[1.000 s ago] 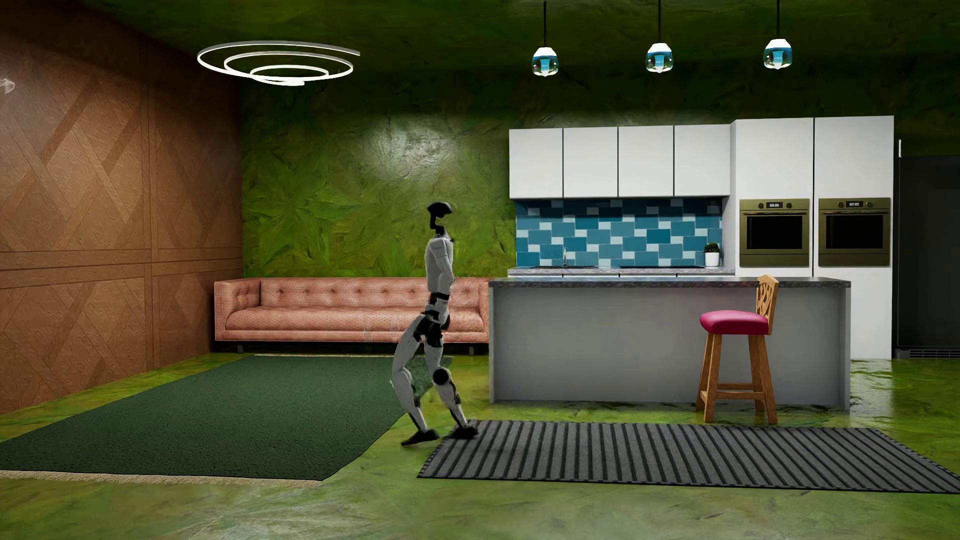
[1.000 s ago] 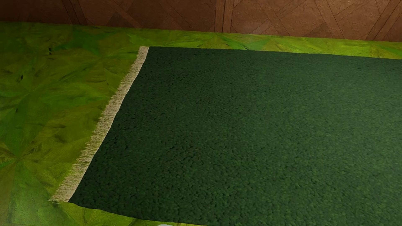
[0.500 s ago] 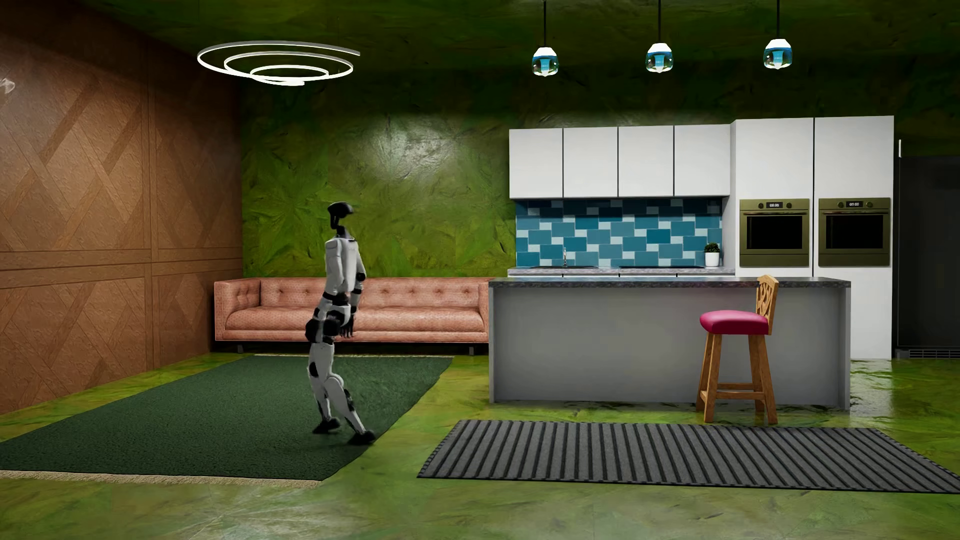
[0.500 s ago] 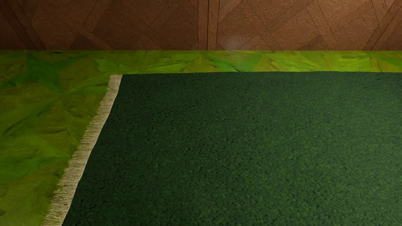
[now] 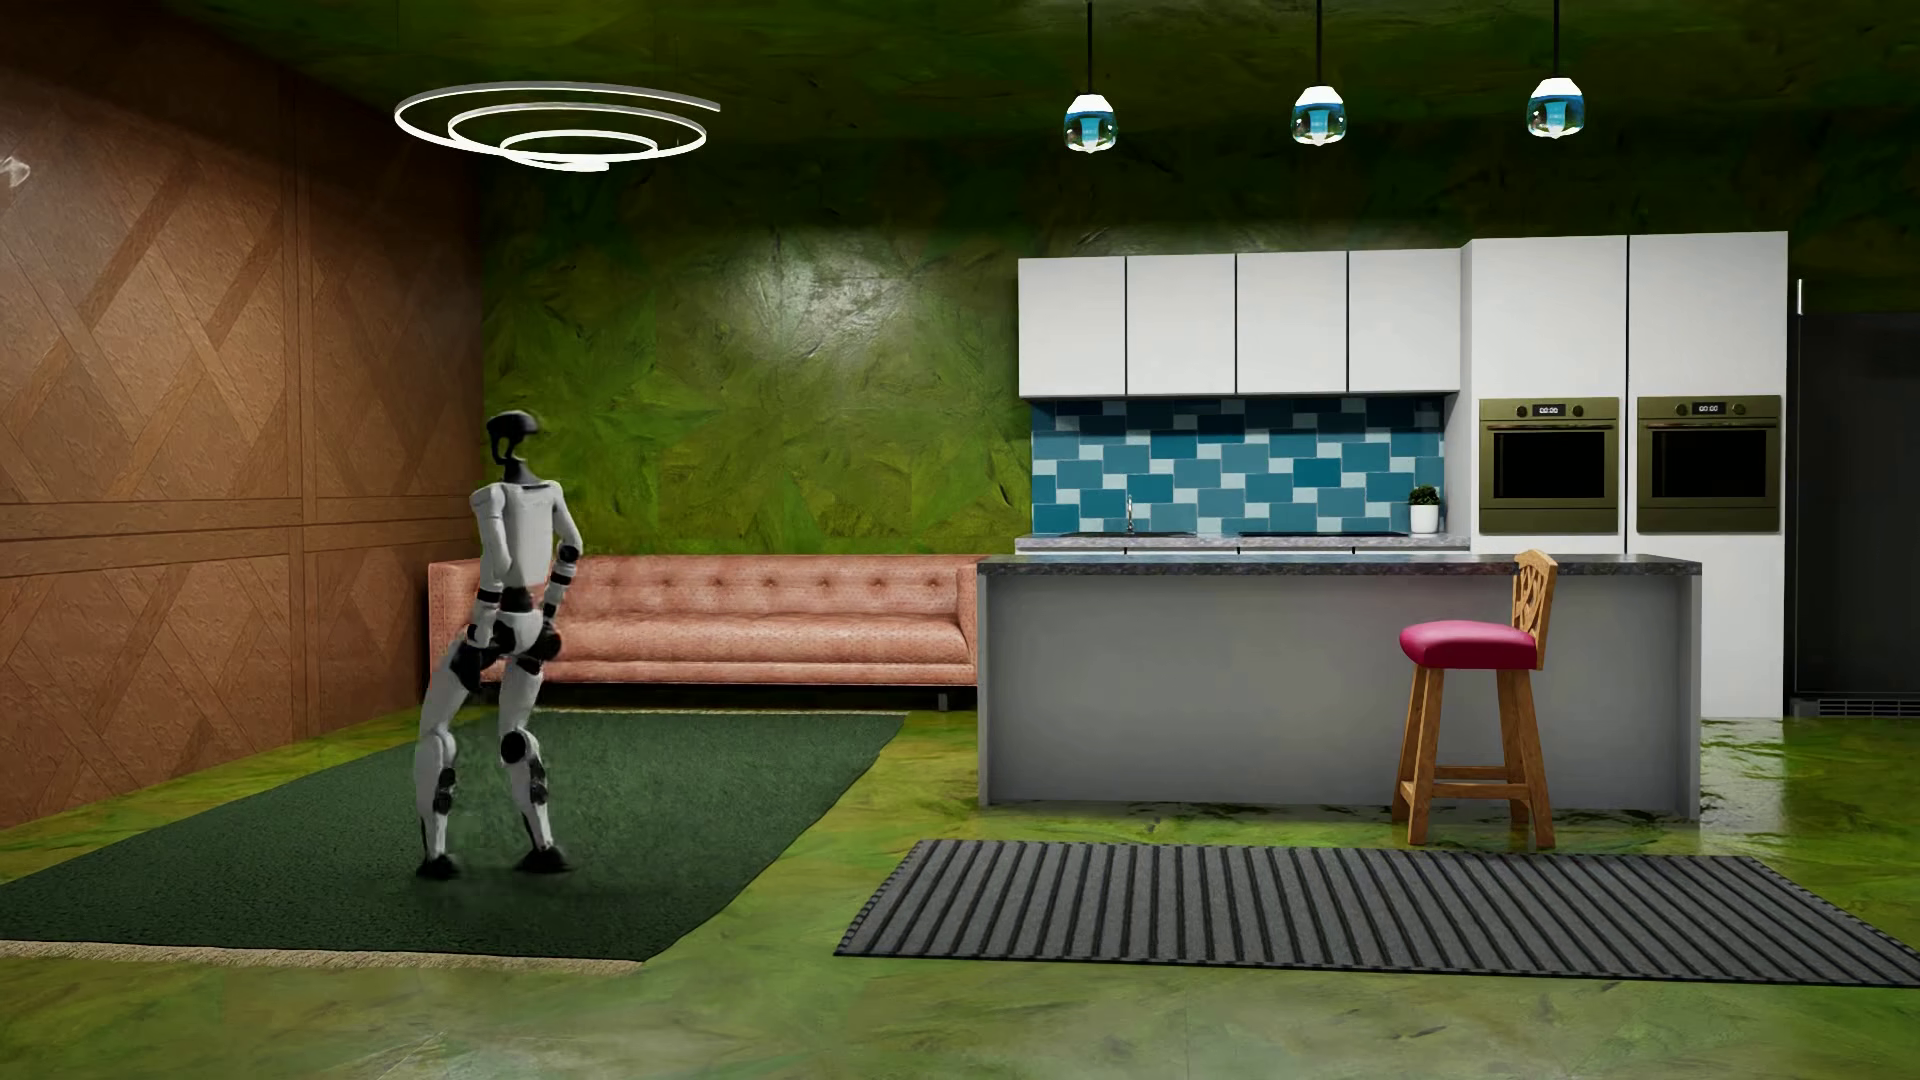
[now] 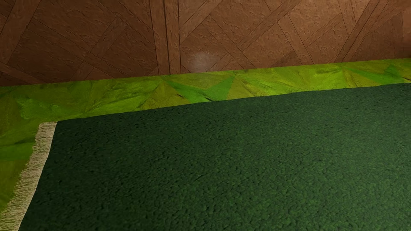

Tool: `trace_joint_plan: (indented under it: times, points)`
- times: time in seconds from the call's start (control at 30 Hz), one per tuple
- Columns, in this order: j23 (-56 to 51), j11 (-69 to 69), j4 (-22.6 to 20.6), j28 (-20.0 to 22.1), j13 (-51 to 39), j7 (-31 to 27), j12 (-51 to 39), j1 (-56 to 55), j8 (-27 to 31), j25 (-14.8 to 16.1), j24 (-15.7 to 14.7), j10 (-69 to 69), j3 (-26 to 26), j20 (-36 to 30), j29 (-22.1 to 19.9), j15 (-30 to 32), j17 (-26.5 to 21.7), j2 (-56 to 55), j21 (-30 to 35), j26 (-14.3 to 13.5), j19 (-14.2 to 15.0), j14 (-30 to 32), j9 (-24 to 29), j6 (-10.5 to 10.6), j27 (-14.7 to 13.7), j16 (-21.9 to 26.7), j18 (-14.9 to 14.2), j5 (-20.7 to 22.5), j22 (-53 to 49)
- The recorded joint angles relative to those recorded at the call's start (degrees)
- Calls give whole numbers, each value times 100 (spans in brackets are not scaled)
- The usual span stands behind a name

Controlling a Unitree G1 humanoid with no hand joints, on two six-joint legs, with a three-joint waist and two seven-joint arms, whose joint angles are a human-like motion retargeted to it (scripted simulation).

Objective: Walk towards the sofa

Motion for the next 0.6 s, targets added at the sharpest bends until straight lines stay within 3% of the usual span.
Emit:
trace_joint_plan:
  times: [0.03, 0.07, 0.1, 0.13, 0.2, 0.23, 0.37, 0.43, 0.5, 0.53, 0.6]
  points:
    - [-157, 101, 152, 0, -67, 0, 147, -95, 0, 0, 0, 186, 112, -41, 0, -401, -94, 281, -125, 0, 0, 413, -30, 32, 0, -9, 0, -7, 13]
    - [-286, 332, 209, 0, -102, 0, 278, 58, 0, 0, 0, 698, 246, 22, 0, -601, -154, 616, -170, 0, 0, -295, 50, 33, 0, -14, 0, -7, -9]
    - [-317, 808, 62, 0, -136, 0, 199, 168, 0, 0, 0, 903, 386, -143, 0, -348, -119, 510, -266, 0, 0, -1176, 49, -86, 0, 7, 0, -107, 115]
    - [-182, 1454, 86, 0, -204, 0, 53, 345, 0, 0, 0, 1129, 531, -207, 0, 369, 89, 218, -491, 0, 0, -1786, 85, -202, 0, 12, 0, -213, 252]
    - [-132, 2028, 276, 0, -390, 0, -322, 814, 0, 0, 0, 1028, 338, -221, 0, 1896, 295, -402, 22, 0, 0, -2338, 209, -405, 0, 214, 0, -437, 398]
    - [-255, 2147, 444, 0, -307, 0, -382, 1038, 0, 0, 0, 914, 144, 11, 0, 2075, 336, -826, 100, 0, 0, -2493, 191, -429, 0, 247, 0, -548, 287]
    - [217, 1468, 766, 0, 219, 0, -404, 2153, 0, 0, 0, 664, -529, 146, 0, 1677, 423, -2209, 665, 0, 0, -3223, 78, -220, 0, 247, 0, -1070, -419]
    - [473, 614, 644, 0, 548, 0, -490, 2769, 0, 0, 0, 442, -847, 102, 0, 1413, 362, -2748, 698, 0, 0, -3474, 4, -85, 0, 189, 0, -1232, -724]
    - [805, 61, 416, 0, 820, 0, -690, 3231, 0, 0, 0, 272, -1186, 106, 0, 578, 253, -3174, 943, 0, 0, -3763, -39, -17, 0, 230, 0, -1373, -946]
    - [985, 25, 407, 0, 931, 0, -871, 3353, 0, 0, 0, 314, -1453, -52, 0, 590, 197, -3355, 1116, 0, 0, -3902, 1, 50, 0, 267, 0, -1491, -1031]
    - [1302, 789, 556, 0, 1122, 0, -1132, 3709, 0, 0, 0, 431, -1894, -103, 0, 2232, 139, -3892, 1255, 0, 0, -3733, 146, 271, 0, 350, 0, -1519, -1126]
